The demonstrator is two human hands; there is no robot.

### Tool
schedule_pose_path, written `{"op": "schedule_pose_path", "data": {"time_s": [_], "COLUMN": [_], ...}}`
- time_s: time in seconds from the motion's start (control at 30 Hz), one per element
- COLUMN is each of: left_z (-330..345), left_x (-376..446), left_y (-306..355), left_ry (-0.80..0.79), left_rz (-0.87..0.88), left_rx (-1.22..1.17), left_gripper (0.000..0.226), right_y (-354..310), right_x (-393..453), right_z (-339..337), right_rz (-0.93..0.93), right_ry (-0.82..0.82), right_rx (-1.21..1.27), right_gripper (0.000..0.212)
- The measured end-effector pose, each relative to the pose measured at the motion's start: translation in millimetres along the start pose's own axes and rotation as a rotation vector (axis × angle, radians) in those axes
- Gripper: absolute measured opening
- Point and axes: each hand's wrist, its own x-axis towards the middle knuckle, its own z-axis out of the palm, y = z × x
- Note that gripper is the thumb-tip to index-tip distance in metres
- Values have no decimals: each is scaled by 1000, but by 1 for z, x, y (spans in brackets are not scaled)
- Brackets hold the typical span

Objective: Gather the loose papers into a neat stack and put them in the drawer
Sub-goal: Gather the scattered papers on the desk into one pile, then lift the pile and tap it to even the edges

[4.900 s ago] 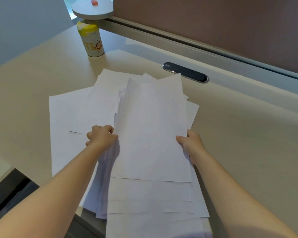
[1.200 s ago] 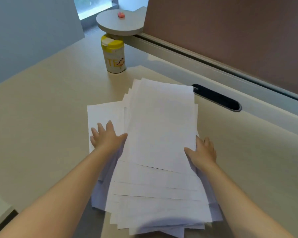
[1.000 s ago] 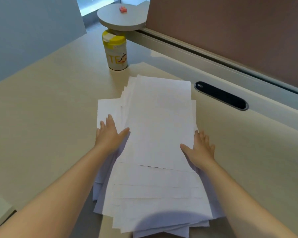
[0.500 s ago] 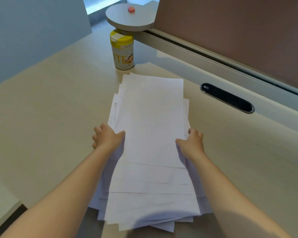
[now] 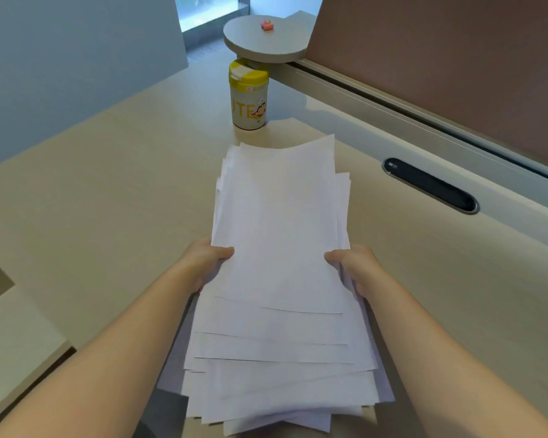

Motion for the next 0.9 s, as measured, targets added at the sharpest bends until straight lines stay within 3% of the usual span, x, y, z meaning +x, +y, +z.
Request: {"op": "schedule_pose_path", "data": {"time_s": [0.07, 0.2, 0.3, 0.53, 0.73, 0.9], "left_z": [5, 5, -7, -18, -17, -11], "left_x": [-5, -16, -22, -49, -69, -95], "left_y": [-2, 6, 16, 62, 121, 154], "left_ry": [69, 143, 170, 198, 212, 179], "left_rz": [98, 256, 305, 444, 546, 674], "left_rx": [-98, 12, -34, 27, 37, -35], "left_gripper": [41, 34, 31, 14, 29, 47], "right_y": [-3, -9, -13, -56, -110, -137], "right_x": [-6, -15, -17, -44, -90, -108], "right_z": [0, 1, 1, 2, -10, -20], "right_rz": [-35, -91, -95, -258, -526, -606], "right_ry": [-44, -56, -135, -141, 6, 64], "right_rx": [13, 92, 262, 272, 170, 182], "right_gripper": [35, 33, 36, 37, 29, 31]}}
